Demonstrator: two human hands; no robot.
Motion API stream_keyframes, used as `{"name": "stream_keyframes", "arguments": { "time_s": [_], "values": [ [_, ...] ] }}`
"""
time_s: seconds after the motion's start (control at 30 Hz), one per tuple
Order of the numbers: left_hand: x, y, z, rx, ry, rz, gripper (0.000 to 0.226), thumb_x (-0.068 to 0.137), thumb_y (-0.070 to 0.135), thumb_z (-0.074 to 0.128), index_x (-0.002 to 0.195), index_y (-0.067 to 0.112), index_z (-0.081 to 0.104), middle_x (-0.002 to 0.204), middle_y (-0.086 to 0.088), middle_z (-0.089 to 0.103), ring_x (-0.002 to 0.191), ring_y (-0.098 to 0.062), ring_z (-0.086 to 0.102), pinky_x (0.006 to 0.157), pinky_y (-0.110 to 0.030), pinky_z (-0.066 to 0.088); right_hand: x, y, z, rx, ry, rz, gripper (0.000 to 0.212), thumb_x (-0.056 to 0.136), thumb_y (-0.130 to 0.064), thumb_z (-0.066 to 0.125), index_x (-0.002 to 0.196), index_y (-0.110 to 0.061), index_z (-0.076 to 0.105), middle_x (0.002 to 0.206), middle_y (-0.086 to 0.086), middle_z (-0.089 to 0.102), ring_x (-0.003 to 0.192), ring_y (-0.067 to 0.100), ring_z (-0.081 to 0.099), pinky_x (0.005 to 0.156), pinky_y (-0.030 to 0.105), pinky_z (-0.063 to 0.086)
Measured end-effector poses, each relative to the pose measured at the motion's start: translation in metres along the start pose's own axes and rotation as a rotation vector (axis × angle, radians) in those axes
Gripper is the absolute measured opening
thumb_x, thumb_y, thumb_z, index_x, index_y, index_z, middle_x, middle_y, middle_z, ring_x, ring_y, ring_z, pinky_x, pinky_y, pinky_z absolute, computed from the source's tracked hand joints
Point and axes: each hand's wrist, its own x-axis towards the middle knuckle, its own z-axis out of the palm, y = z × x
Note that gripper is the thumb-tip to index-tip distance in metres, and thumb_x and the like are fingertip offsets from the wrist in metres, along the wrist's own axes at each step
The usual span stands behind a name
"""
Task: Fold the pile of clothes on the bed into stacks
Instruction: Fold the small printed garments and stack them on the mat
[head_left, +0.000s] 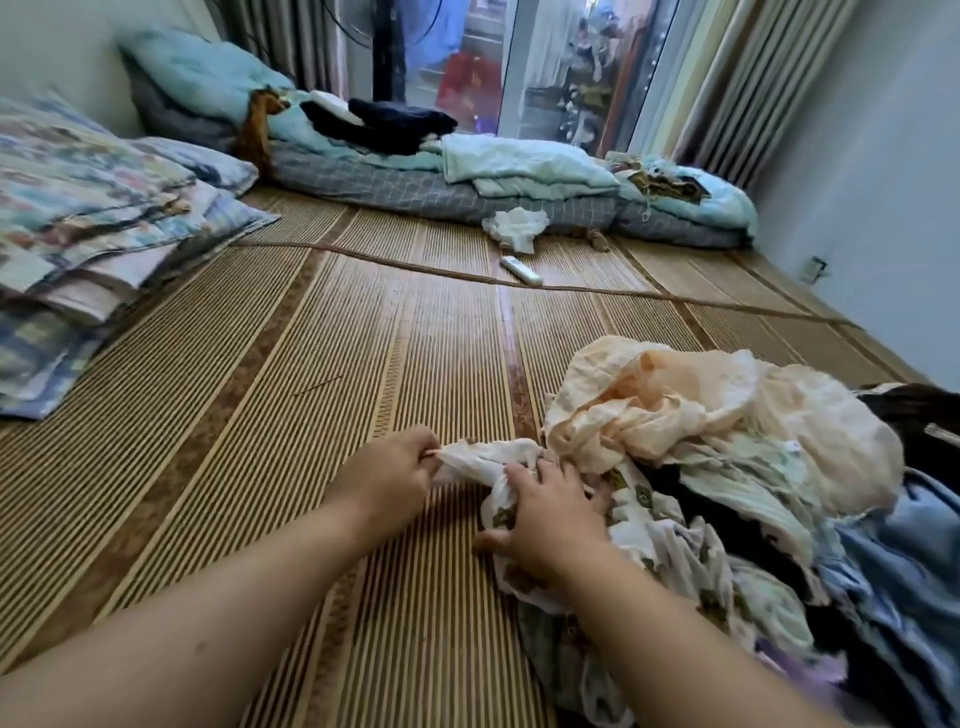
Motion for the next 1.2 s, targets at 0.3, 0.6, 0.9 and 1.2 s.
{"name": "stream_keyframes", "arguments": {
  "time_s": [0.3,0.6,0.9,1.2],
  "values": [
    [-0.063,0.037,-0.133,-0.444,0.199,0.174,0.02,0.095,0.015,0.054,0.078,0.022,0.061,0.073,0.004,0.057,0.068,-0.007,0.053,0.063,-0.024,0.044,-0.042,-0.028,-0.067,0.444,0.343,-0.098,0.019,0.086,-0.03,0.058,0.069,-0.025,0.061,0.07,-0.009,0.059,0.073,0.016,0.058,0.064,0.029,0.045],
    [-0.101,0.027,-0.184,-0.518,0.384,0.082,0.02,0.096,0.025,0.054,0.082,0.035,0.064,0.08,0.001,0.063,0.073,-0.02,0.059,0.068,-0.041,0.05,-0.11,-0.064,-0.181,1.039,0.427,-0.188,0.015,0.085,-0.013,0.048,0.08,-0.018,0.062,0.08,0.012,0.066,0.078,0.03,0.063,0.07,0.044,0.053],
    [-0.145,0.048,-0.196,-0.586,0.08,0.14,0.067,0.064,0.064,0.07,0.122,0.039,0.046,0.117,0.006,0.061,0.099,-0.014,0.064,0.077,-0.03,0.051,-0.173,-0.118,-0.263,1.258,0.536,-0.28,0.015,0.091,-0.006,0.044,0.087,-0.007,0.057,0.086,0.007,0.052,0.08,0.025,0.059,0.071,0.042,0.058],
    [-0.178,0.038,-0.148,-0.445,0.113,0.074,0.013,0.076,0.026,0.067,0.088,0.023,0.07,0.081,0.0,0.072,0.072,-0.01,0.069,0.062,-0.026,0.054,-0.172,-0.127,-0.246,1.602,0.502,0.003,0.021,0.095,-0.014,0.038,0.077,-0.014,0.049,0.075,0.006,0.052,0.073,0.019,0.053,0.067,0.033,0.047]
  ]
}}
